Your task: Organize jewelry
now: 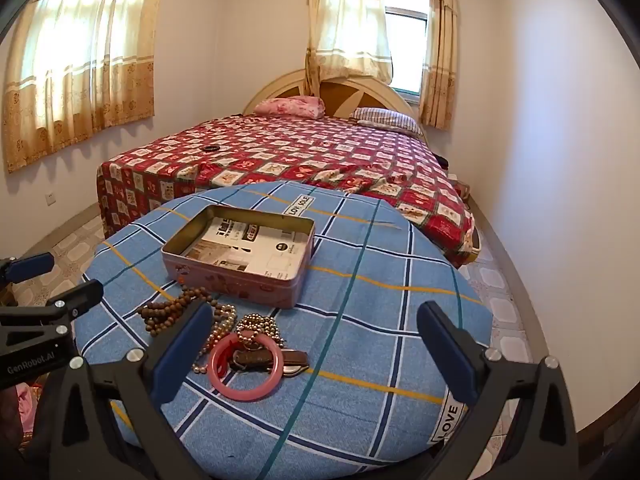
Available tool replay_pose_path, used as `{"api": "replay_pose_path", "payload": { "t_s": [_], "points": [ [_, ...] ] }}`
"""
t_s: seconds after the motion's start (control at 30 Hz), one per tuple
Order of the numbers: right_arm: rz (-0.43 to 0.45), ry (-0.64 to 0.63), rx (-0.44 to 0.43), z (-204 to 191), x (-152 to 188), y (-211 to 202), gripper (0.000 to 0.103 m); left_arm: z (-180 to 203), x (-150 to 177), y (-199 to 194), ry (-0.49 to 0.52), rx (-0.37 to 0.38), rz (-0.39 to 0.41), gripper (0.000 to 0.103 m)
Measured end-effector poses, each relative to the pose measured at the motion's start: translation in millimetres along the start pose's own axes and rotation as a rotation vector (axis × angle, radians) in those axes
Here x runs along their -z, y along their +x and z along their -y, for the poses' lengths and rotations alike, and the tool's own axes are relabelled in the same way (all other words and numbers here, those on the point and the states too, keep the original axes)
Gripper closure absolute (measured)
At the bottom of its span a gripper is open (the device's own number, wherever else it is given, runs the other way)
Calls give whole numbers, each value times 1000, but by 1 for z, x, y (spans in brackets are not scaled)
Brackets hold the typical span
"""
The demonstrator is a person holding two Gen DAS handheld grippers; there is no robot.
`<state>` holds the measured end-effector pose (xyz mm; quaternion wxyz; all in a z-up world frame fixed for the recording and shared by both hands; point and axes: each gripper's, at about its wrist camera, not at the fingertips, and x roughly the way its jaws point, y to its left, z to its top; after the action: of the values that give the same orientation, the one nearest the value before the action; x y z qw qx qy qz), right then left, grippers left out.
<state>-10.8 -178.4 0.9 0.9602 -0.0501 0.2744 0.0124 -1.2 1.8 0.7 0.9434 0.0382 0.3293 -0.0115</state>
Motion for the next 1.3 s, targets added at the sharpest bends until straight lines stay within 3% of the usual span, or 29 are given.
{"api": "replay_pose_path", "payload": {
  "t_s": [0.2, 1.3],
  "points": [
    [-2, 0, 1, 0, 0, 0, 0, 4, 0, -3, 36, -17, -3, 24],
    [-15, -4, 1, -1, 4, 5, 0, 6, 6, 8, 32, -39, -39, 24]
  ]
}}
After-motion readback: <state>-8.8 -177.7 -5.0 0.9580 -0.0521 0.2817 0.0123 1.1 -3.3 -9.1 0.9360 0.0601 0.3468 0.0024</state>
